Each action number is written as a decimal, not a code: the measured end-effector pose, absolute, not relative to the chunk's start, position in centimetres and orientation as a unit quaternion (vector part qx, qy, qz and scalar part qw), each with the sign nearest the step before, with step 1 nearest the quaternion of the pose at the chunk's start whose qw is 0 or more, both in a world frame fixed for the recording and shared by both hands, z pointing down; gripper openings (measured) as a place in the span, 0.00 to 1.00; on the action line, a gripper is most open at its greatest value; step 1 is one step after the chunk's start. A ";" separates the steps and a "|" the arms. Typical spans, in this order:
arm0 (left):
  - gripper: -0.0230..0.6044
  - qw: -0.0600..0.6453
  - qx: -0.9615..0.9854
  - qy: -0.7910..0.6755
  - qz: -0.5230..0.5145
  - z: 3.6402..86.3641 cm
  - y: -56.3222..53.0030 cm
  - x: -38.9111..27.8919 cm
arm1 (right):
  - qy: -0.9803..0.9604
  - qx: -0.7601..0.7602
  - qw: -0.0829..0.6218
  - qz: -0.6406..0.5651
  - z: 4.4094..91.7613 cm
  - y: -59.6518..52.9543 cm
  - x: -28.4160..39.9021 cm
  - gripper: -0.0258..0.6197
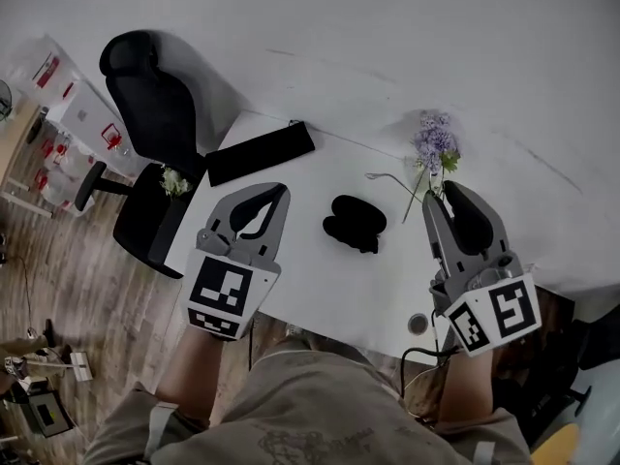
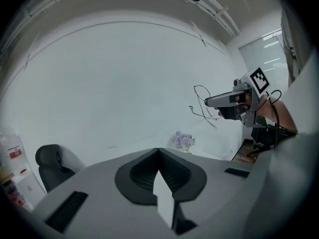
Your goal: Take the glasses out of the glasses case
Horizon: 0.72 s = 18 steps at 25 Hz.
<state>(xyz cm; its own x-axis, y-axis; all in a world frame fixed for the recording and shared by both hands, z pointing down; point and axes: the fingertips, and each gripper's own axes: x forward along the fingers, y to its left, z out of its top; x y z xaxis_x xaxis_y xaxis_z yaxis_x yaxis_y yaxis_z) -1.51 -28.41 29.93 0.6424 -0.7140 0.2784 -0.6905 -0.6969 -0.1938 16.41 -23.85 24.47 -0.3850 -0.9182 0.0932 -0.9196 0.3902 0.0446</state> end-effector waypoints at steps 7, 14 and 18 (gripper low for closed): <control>0.06 0.048 -0.909 0.401 -0.103 24.3 -25.9 -2.2 | -0.819 0.573 -0.004 -0.020 20.7 -19.3 17.2 0.23; 0.06 0.048 -0.906 0.412 -0.083 23.8 -24.5 -3.2 | -0.820 0.573 -0.010 -0.007 21.6 -15.9 17.4 0.23; 0.06 0.032 -0.908 0.405 -0.097 25.3 -23.8 -2.9 | -0.821 0.571 0.008 0.014 23.6 -15.7 17.4 0.23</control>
<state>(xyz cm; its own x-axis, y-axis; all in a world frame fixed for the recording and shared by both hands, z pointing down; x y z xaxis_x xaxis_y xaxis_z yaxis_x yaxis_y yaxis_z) -2.87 -23.84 25.33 0.6526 -0.7427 0.1502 -0.7303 -0.6693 -0.1365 17.37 -15.73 23.64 -0.3481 -0.9370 0.0296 -0.9374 0.3479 -0.0146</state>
